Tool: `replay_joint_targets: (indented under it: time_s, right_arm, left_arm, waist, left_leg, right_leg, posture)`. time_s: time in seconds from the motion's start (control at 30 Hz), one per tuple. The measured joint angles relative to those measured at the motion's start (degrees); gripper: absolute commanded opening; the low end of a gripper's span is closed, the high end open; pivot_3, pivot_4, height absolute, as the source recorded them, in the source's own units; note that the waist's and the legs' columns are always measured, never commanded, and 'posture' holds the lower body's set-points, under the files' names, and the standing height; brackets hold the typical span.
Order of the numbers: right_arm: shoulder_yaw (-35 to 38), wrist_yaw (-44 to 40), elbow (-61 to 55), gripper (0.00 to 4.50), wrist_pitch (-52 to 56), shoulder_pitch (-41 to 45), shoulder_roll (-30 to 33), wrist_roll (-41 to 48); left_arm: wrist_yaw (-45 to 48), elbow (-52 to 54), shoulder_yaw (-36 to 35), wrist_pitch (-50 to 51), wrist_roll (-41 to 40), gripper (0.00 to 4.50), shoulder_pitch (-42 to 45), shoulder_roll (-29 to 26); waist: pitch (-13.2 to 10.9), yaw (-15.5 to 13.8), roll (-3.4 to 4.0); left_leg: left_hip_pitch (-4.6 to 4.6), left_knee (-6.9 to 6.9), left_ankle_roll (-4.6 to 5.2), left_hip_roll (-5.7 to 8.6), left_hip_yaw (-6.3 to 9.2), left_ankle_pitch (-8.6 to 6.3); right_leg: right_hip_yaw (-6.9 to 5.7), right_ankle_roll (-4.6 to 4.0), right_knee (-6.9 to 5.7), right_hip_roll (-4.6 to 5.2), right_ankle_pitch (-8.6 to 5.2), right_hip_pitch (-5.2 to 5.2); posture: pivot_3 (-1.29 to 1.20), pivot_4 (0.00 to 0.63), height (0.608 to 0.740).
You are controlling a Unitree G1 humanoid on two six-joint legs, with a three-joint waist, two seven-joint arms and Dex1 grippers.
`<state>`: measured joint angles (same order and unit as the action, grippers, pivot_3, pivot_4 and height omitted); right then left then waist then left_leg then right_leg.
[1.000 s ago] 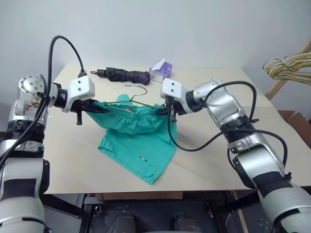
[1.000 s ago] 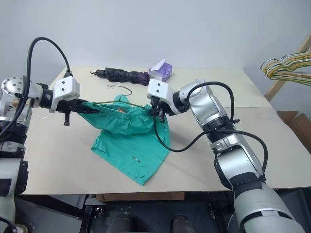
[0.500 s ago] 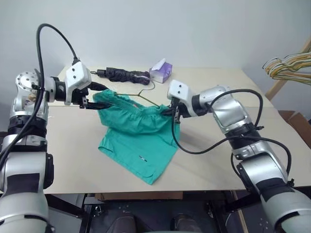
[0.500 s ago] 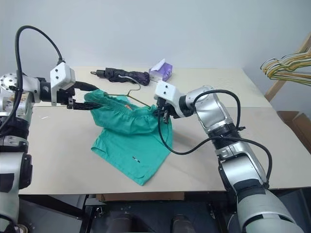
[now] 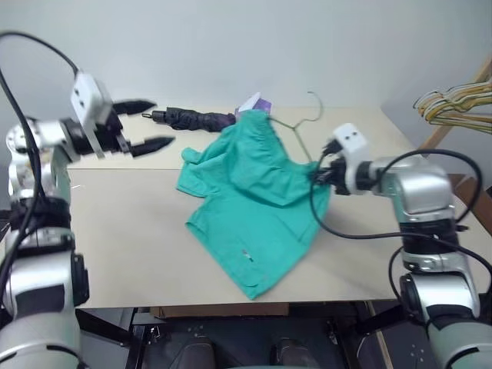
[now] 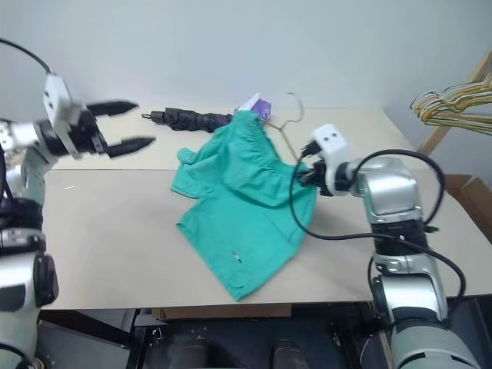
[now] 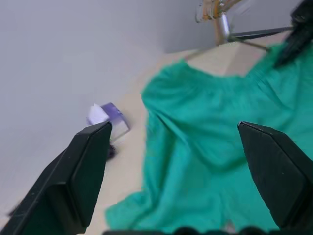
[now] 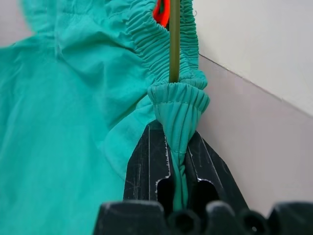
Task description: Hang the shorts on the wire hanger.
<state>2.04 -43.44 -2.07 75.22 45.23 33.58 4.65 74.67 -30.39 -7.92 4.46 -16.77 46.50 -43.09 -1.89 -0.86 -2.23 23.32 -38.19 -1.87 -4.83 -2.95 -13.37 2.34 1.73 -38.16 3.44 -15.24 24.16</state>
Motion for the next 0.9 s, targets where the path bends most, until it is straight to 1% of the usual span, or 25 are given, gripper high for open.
replay_joint_targets:
  time_s: [0.1,0.13,0.23,0.27,0.3,0.33,0.4,0.47,0.57,0.6,0.7,0.77,0.9]
  right_arm:
    - [6.4,5.5,-4.9,0.00,12.9,-1.5,0.9,-0.4]
    - [8.1,7.2,-5.9,0.00,15.1,-2.1,1.0,-0.5]
    - [15.0,13.1,-6.6,0.00,16.9,-3.6,-0.8,-1.6]
    - [18.0,15.9,-6.4,0.00,16.9,-3.5,-1.5,-2.7]
    - [19.2,17.1,-6.4,0.00,16.9,-3.4,-1.7,-3.4]
    - [22.3,20.5,-6.4,0.00,16.9,-2.3,-3.4,-5.1]
    - [26.1,25.4,-6.4,0.00,16.9,0.0,-5.8,-8.5]
    - [31.7,31.2,-6.4,0.00,16.9,4.8,-10.5,-13.3]
    - [36.9,39.5,-6.5,0.00,16.9,11.3,-14.4,-19.8]
    - [37.7,41.3,-6.4,0.00,16.9,12.6,-14.8,-21.2]
    - [42.0,47.3,-5.1,0.00,16.9,17.4,-14.4,-25.2]
    - [43.6,49.4,-3.3,0.00,16.9,19.5,-13.2,-26.3]
    - [46.2,51.9,2.8,0.00,16.9,23.3,-7.3,-26.7]
  left_arm:
    - [-2.5,10.5,-0.2,6.8,-4.6,4.43,-5.7,3.3]
    - [-3.3,13.7,-0.3,8.6,-6.4,4.43,-6.7,4.3]
    - [-6.0,20.8,-1.5,12.5,-10.7,4.43,-8.2,6.0]
    - [-7.0,22.4,-1.6,13.5,-11.9,4.43,-8.3,6.8]
    - [-7.4,23.0,-1.6,13.9,-12.4,4.43,-8.3,6.9]
    - [-8.4,23.9,-2.0,14.7,-12.9,4.43,-8.5,7.2]
    - [-9.5,24.6,-2.0,15.3,-13.0,4.43,-8.6,8.2]
    - [-10.5,25.0,-1.7,15.6,-13.0,4.43,-8.7,9.3]
    - [-11.0,25.4,-0.7,15.9,-13.3,4.43,-8.6,10.3]
    - [-11.0,25.5,-0.6,16.0,-13.5,4.43,-8.6,10.5]
    - [-11.0,26.3,-0.4,16.9,-14.4,4.43,-8.6,10.5]
    - [-11.1,26.9,-0.4,17.1,-14.9,4.43,-8.6,10.5]
    - [-11.6,29.5,-0.5,17.4,-15.1,4.43,-9.2,10.4]
  waist:
    - [0.0,0.5,-0.01]
    - [0.0,0.7,-0.01]
    - [0.0,1.9,0.07]
    - [0.1,2.3,0.15]
    - [0.1,2.6,0.17]
    - [0.1,3.2,0.22]
    - [0.2,4.3,0.39]
    - [0.3,5.4,0.57]
    - [0.4,7.2,0.77]
    - [0.5,7.8,0.83]
    - [0.5,8.6,0.99]
    - [0.5,9.0,1.03]
    - [0.6,9.6,1.29]
  left_leg:
    - [0.00,-0.06,0.00,0.00,0.02,0.00]
    - [-0.01,-0.06,0.00,0.00,0.02,0.00]
    - [-0.05,-0.05,0.00,0.02,0.01,0.00]
    - [-0.07,-0.05,0.00,0.03,0.02,0.00]
    - [-0.09,-0.04,0.00,0.03,0.03,0.00]
    - [-0.13,-0.02,0.00,0.03,0.04,0.00]
    - [-0.13,-0.02,0.00,0.04,0.03,0.00]
    - [-0.14,-0.02,0.00,0.04,0.04,0.00]
    - [-0.14,0.06,0.00,0.04,0.07,0.00]
    - [-0.14,0.07,0.00,0.04,0.08,0.00]
    - [-0.15,0.08,0.00,0.06,0.10,0.01]
    - [-0.15,0.09,0.01,0.07,0.11,0.01]
    - [-0.22,0.18,0.01,0.09,0.09,0.01]
  right_leg:
    - [0.01,0.00,-0.03,0.00,0.00,-0.03]
    - [0.02,0.00,-0.01,-0.01,0.00,-0.04]
    - [0.06,0.00,0.00,-0.01,0.00,-0.07]
    - [0.07,0.00,0.00,-0.01,0.00,-0.08]
    - [0.07,0.00,-0.01,-0.01,0.00,-0.08]
    - [0.07,0.00,-0.01,-0.01,0.00,-0.10]
    - [0.10,0.00,-0.03,-0.01,0.00,-0.10]
    - [0.12,0.01,-0.05,-0.01,0.00,-0.09]
    - [0.12,0.01,-0.04,-0.01,0.00,-0.08]
    - [0.12,0.01,-0.03,-0.01,0.00,-0.08]
    - [0.12,0.01,0.02,0.03,0.00,-0.12]
    - [0.11,0.01,0.02,0.03,0.00,-0.13]
    - [0.16,0.01,0.09,0.04,0.00,-0.18]
  posture:
    - [-0.06,0.000,0.740]
    - [-0.07,0.000,0.740]
    - [-0.09,0.000,0.740]
    - [-0.11,0.000,0.740]
    - [-0.11,0.000,0.740]
    - [-0.12,0.000,0.740]
    - [-0.13,0.000,0.740]
    - [-0.13,0.000,0.740]
    - [-0.13,0.000,0.740]
    - [-0.13,0.000,0.740]
    - [-0.13,0.000,0.740]
    - [-0.12,0.000,0.740]
    - [-0.11,0.000,0.740]
